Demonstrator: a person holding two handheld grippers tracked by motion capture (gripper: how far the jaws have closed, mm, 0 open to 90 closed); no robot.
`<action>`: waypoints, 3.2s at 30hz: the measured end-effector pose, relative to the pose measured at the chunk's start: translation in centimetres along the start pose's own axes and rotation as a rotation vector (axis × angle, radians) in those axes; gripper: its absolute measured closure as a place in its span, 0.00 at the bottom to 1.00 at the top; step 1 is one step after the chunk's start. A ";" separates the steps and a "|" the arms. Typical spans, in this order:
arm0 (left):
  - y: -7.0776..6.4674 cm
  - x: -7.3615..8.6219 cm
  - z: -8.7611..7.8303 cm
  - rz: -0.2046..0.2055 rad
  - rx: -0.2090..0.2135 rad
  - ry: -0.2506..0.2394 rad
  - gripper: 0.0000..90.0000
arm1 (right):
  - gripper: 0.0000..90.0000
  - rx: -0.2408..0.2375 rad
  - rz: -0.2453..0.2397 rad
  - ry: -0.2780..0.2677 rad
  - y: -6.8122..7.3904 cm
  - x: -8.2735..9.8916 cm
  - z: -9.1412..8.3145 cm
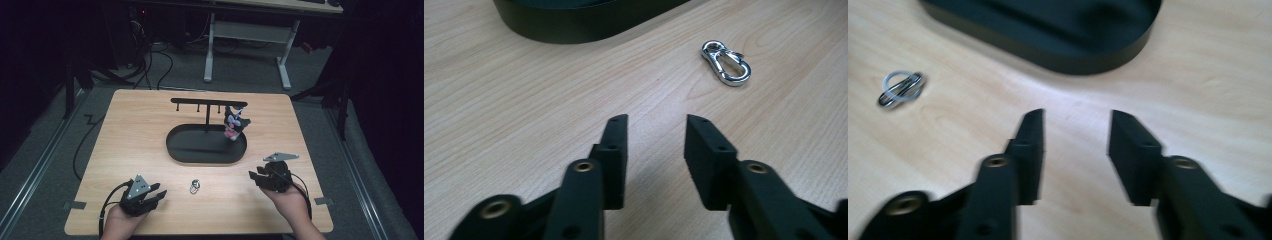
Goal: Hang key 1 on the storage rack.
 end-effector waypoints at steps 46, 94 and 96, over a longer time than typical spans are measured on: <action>-11.9 -5.0 14.1 0.081 0.172 0.129 1.00 | 0.88 -0.179 0.140 -0.198 -1.1 7.3 -2.1; 3.9 0.7 -2.3 -0.074 -0.142 -0.060 0.43 | 0.62 -0.037 0.035 -0.067 -0.9 7.7 -0.4; 3.8 0.6 -2.3 -0.075 -0.140 -0.070 0.43 | 0.59 -0.032 0.009 -0.039 -0.7 7.4 -0.2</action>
Point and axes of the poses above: each handheld gripper's, and its own axes: z roughly forward along the jaws, x roughly out of its underside, y roughly to its left, the point moved 2 cm from there along z, roughly forward along the jaws, and after that the axes turned 15 degrees about -y, right-handed, at the moved point
